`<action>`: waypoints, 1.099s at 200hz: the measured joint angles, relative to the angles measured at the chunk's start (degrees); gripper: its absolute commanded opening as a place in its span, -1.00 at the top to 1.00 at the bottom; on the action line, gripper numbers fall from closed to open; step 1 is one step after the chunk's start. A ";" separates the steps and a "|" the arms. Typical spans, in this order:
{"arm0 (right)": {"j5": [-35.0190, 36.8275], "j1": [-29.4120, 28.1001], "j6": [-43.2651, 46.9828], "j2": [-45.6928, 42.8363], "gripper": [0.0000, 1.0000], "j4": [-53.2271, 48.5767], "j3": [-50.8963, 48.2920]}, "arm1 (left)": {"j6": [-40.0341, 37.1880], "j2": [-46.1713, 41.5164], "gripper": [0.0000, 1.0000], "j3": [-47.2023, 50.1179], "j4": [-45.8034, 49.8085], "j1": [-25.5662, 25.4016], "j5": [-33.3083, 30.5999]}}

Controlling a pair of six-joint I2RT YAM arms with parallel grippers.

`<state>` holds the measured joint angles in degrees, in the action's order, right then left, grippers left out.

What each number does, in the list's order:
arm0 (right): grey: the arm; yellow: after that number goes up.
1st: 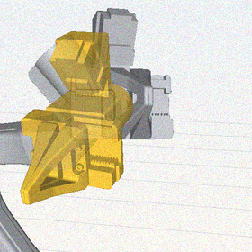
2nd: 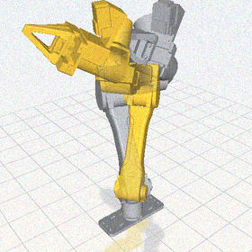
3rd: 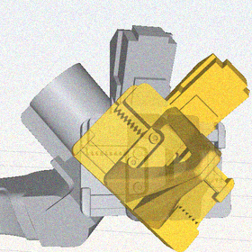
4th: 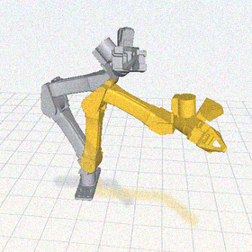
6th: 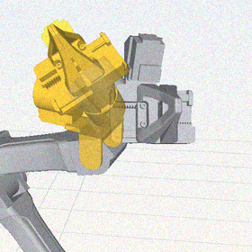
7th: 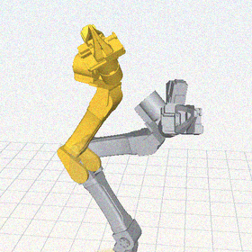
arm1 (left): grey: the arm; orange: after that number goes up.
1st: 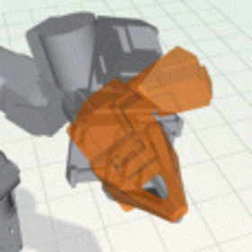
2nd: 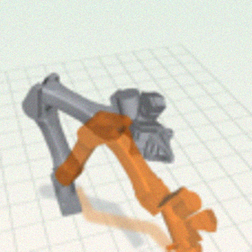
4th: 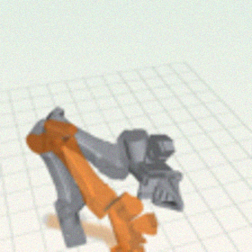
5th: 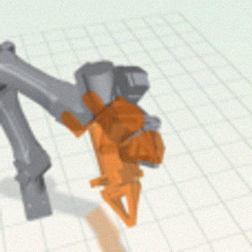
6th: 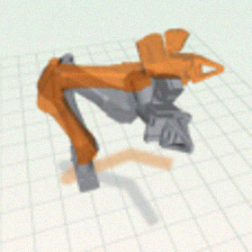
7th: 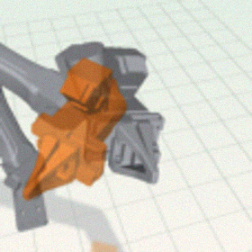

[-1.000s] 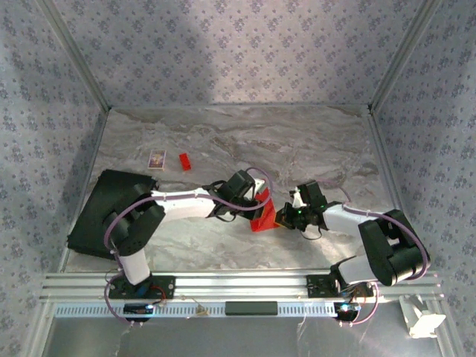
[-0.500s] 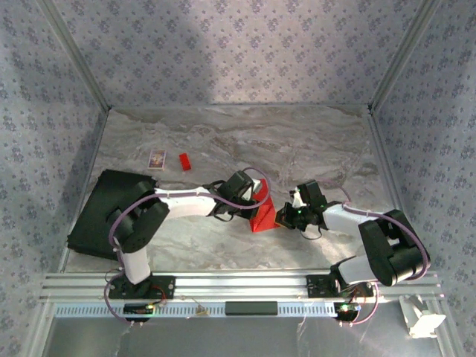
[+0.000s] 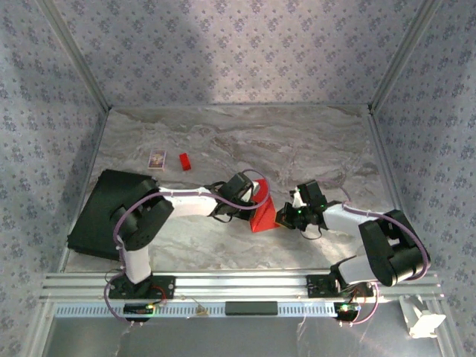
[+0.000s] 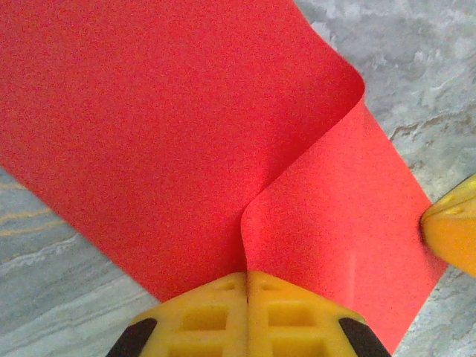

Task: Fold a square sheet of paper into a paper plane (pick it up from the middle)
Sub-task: Fold the triangle a second time at the center of the table.

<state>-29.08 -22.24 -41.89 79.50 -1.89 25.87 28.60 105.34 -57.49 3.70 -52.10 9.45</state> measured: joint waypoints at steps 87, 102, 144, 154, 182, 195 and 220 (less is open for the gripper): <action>-0.59 -2.54 -0.48 -1.29 0.89 1.40 1.64 | 0.00 0.11 1.00 0.72 -2.05 0.02 0.55; -1.03 -3.28 -0.92 0.57 0.90 3.04 2.45 | 0.00 0.11 1.00 0.72 -2.05 0.02 0.59; -1.25 -3.96 -1.14 5.46 0.98 4.28 3.19 | 0.02 0.11 1.00 0.72 -2.05 0.04 0.59; -1.01 -3.96 -1.11 5.53 0.99 4.20 3.32 | 0.00 0.11 1.00 0.72 -2.05 0.09 0.57; -0.81 -3.96 -1.09 5.53 0.99 4.09 3.32 | 0.00 -0.13 1.00 1.05 -2.34 0.13 0.35; -0.74 -3.96 -1.09 5.53 0.99 4.11 3.32 | 0.00 -0.42 1.00 1.44 -2.43 0.13 0.17; -0.72 -3.96 -1.09 5.53 0.99 4.13 3.32 | -0.02 -0.68 1.00 1.75 -2.45 0.13 -0.04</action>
<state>-29.80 -26.20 -42.98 85.03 2.24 29.19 28.58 104.66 -55.75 1.26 -51.96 9.41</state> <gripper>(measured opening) 0.052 0.044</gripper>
